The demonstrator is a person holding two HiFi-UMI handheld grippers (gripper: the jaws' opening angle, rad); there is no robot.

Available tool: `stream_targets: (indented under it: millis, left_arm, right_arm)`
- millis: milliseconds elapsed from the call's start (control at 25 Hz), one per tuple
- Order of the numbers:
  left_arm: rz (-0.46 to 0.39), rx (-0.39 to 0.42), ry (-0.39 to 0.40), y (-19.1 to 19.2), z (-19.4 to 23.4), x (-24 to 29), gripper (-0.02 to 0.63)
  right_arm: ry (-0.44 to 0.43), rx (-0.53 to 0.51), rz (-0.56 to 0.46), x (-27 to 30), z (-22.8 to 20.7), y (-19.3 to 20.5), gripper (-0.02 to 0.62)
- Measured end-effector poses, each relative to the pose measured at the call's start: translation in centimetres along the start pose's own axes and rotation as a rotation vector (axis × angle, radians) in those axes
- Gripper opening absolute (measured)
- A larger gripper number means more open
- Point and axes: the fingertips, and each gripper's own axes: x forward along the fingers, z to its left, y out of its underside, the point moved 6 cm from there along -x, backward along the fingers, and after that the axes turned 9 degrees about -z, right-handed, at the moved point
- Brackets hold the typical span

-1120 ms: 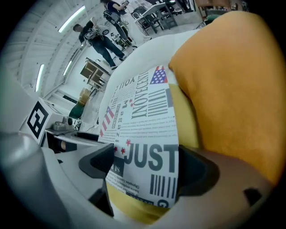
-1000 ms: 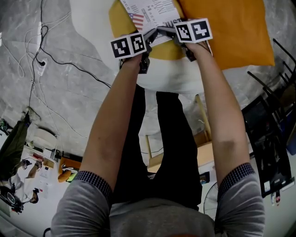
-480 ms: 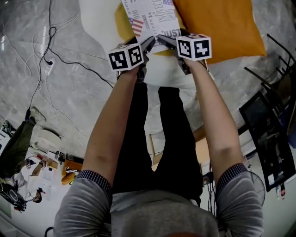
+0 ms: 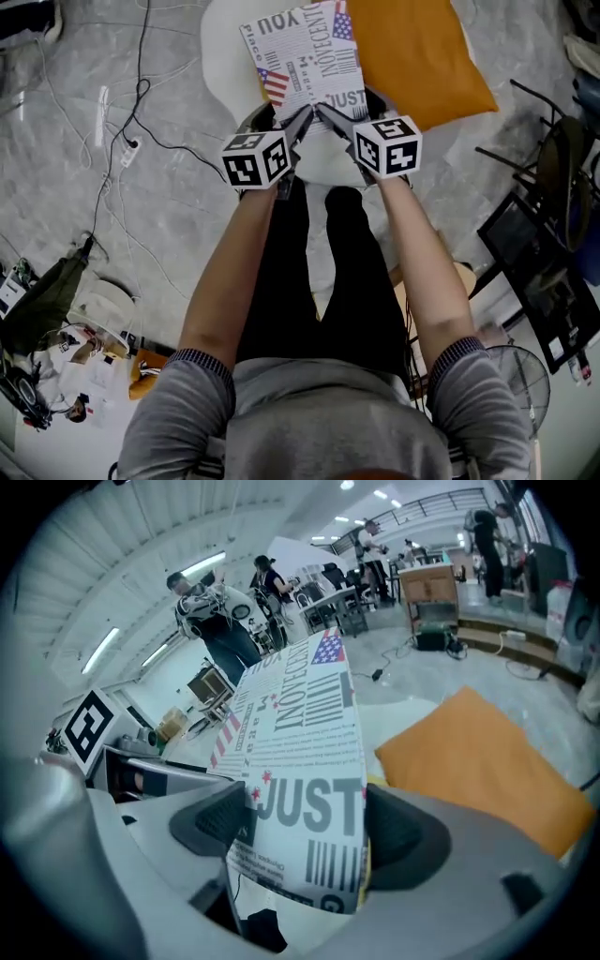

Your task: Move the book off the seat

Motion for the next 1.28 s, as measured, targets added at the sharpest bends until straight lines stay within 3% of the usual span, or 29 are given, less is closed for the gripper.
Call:
stream_targets:
  millis: [200,560,760,960,1280]
  left_arm:
    - [-0.081,0.083,0.052,-5.6,-3.7,-5.3,0.325]
    - [-0.164,0.236,0.159,-12.6,-11.1,-15.2,0.325]
    - [-0.222,0.373,0.267,-15.2,-18.1,-20.0,0.325]
    - [-0.282,0.443,0.379,-18.0,-21.5,-24.1,0.325]
    - [-0.379,0.608,0.545,-15.4,-32.6,-32.0,0.325]
  right_arm:
    - [0.006,-0.062,-0.118,-4.7,4.4,-4.9,0.407]
    - [0.062,-0.071,-0.319,-14.8,12.0,-11.0,0.407]
    - [0.117,-0.064,-0.477,-22.9,14.5,-13.2,0.408]
    - [0.205,-0.139,-0.6,-27.8,18.4,-15.9,0.407]
    - [0.295,-0.179,-0.8,-41.7,21.5,-13.3,0.394]
